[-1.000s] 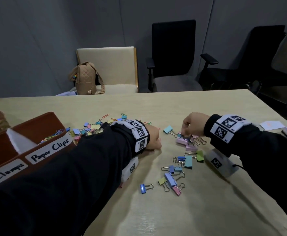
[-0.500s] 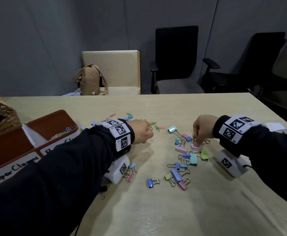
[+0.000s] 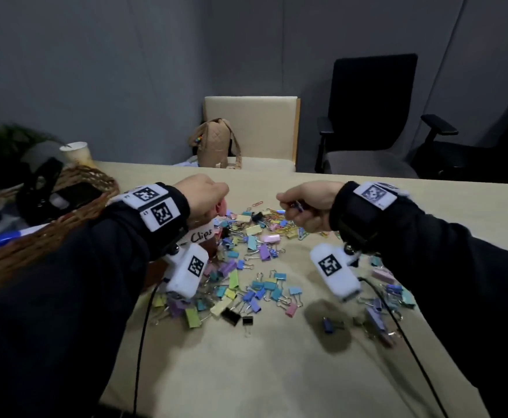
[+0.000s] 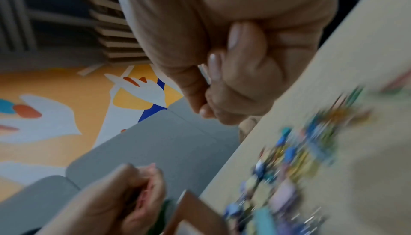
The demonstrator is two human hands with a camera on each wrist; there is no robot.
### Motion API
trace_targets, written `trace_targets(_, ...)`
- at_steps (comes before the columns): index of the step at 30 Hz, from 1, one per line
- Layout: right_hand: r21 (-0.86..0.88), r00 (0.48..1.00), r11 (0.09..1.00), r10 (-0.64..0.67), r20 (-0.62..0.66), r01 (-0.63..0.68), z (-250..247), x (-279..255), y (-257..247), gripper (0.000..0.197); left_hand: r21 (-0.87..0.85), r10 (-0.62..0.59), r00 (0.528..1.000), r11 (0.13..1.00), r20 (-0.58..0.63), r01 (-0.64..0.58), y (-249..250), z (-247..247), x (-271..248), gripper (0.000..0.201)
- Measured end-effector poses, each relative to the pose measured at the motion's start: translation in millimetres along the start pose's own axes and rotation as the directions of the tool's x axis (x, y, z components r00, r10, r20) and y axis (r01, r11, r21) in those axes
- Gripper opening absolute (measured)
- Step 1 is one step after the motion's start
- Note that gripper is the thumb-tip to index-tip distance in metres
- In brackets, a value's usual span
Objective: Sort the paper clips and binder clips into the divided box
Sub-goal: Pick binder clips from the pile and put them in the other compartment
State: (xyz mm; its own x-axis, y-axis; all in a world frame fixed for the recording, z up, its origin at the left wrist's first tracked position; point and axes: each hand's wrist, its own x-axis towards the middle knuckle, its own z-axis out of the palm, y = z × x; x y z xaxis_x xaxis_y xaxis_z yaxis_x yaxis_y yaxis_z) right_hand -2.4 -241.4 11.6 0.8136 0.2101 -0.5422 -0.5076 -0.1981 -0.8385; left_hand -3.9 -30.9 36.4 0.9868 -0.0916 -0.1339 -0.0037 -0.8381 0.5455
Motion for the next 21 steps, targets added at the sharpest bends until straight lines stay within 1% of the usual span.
trace_targets(2, 0.063, 0.999, 0.998, -0.01, 0.036, 0.008, 26, 13, -8, 0.028, 0.067, -0.082, 0.995, 0.994, -0.053, 0.085, -14, -10, 1, 0.038)
trace_targets(4, 0.137, 0.999, 0.99, -0.03, 0.045, 0.023, 49, 25, -12, 0.021, 0.17, -0.119, 0.987, 0.976, -0.111, 0.136, -26, -16, 3, 0.036)
trace_targets(7, 0.252, 0.996, 0.966, -0.066, 0.062, 0.048, 75, 35, -16, 0.015, 0.324, -0.128, 0.982, 0.931, -0.136, 0.166, -39, -16, 7, 0.031)
trace_targets(8, 0.274, 0.995, 0.96, -0.077, 0.067, 0.056, 81, 37, -19, 0.016, 0.345, -0.13, 0.982, 0.923, -0.135, 0.17, -43, -15, 8, 0.03)
trace_targets(10, 0.27, 0.993, 0.96, -0.096, 0.069, 0.075, 92, 36, -25, 0.024, 0.352, -0.127, 0.984, 0.921, -0.129, 0.165, -51, -14, 10, 0.035)
trace_targets(11, 0.244, 0.992, 0.965, -0.111, 0.067, 0.091, 97, 36, -28, 0.028, 0.343, -0.125, 0.984, 0.925, -0.127, 0.161, -54, -15, 10, 0.036)
trace_targets(13, 0.16, 0.989, 0.978, -0.14, 0.044, 0.131, 107, 35, -38, 0.036, 0.312, -0.108, 0.985, 0.939, -0.131, 0.145, -59, -16, 9, 0.032)
trace_targets(15, 0.029, 0.987, 0.987, -0.158, 0.009, 0.158, 116, 34, -50, 0.038, 0.287, -0.078, 0.99, 0.952, -0.121, 0.11, -62, -18, 6, 0.026)
trace_targets(18, -0.218, 0.986, 0.962, -0.166, -0.002, 0.162, 133, 36, -63, 0.035, 0.283, -0.041, 0.995, 0.957, -0.096, 0.067, -65, -22, 6, 0.02)
trace_targets(21, -0.403, 0.98, 0.894, -0.188, 0.062, 0.197, 150, 42, -68, 0.023, 0.351, -0.025, 0.995, 0.935, -0.095, 0.057, -66, -27, 10, 0.017)
